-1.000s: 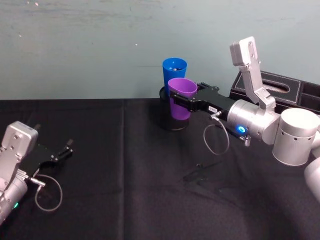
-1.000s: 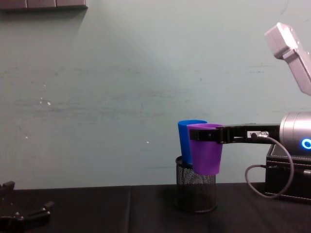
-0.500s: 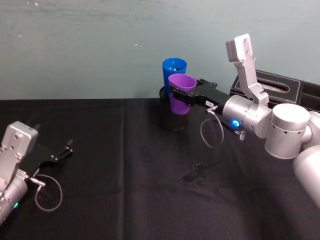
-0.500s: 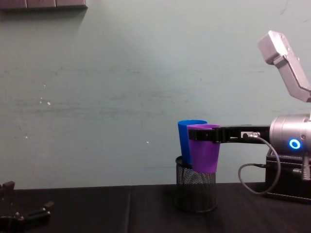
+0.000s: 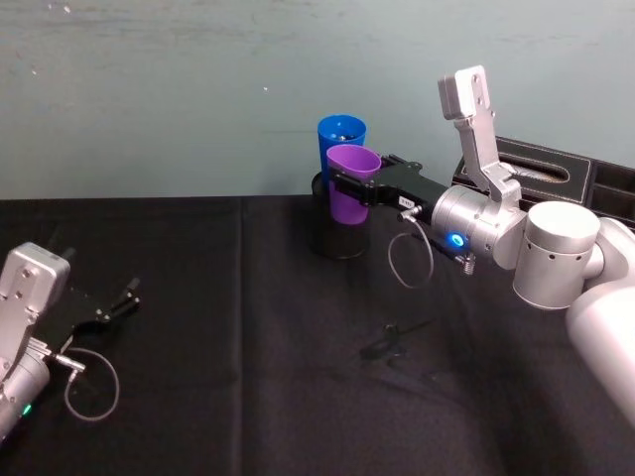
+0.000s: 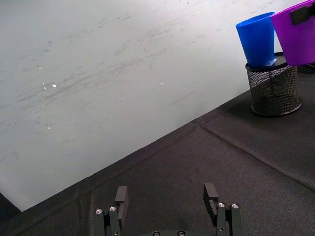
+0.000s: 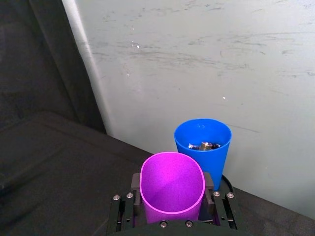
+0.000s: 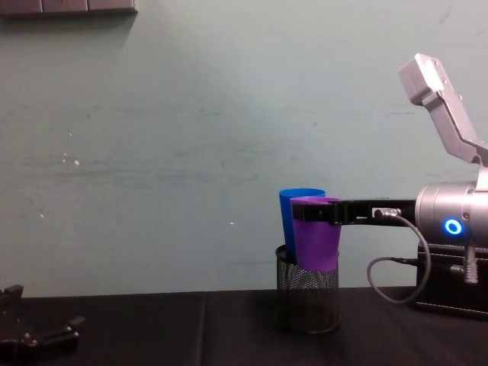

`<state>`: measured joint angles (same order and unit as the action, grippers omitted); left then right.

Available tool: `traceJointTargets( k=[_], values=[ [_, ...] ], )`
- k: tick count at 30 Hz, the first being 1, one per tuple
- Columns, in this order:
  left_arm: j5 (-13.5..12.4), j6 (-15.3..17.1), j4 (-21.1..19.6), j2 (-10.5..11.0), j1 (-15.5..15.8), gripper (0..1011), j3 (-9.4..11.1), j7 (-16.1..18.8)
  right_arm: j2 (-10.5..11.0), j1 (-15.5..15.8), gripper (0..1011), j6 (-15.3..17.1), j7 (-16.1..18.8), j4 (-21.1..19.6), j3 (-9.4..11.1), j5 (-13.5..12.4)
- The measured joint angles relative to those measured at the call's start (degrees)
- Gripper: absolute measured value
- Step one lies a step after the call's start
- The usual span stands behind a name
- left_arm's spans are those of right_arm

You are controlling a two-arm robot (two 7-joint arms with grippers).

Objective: Pick up one cup with a gripper and tap it against the other cup.

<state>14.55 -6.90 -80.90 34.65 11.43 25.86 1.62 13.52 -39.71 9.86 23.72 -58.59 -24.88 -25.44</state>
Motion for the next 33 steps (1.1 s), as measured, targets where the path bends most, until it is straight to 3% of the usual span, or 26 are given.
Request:
traceJointTargets(
  k=[33],
  values=[
    [0.00, 0.00, 0.00, 0.00, 0.00, 1000, 0.00, 0.00, -2.61, -1.85, 708, -1.90, 0.49, 4.30, 1.81, 2.58]
  ],
)
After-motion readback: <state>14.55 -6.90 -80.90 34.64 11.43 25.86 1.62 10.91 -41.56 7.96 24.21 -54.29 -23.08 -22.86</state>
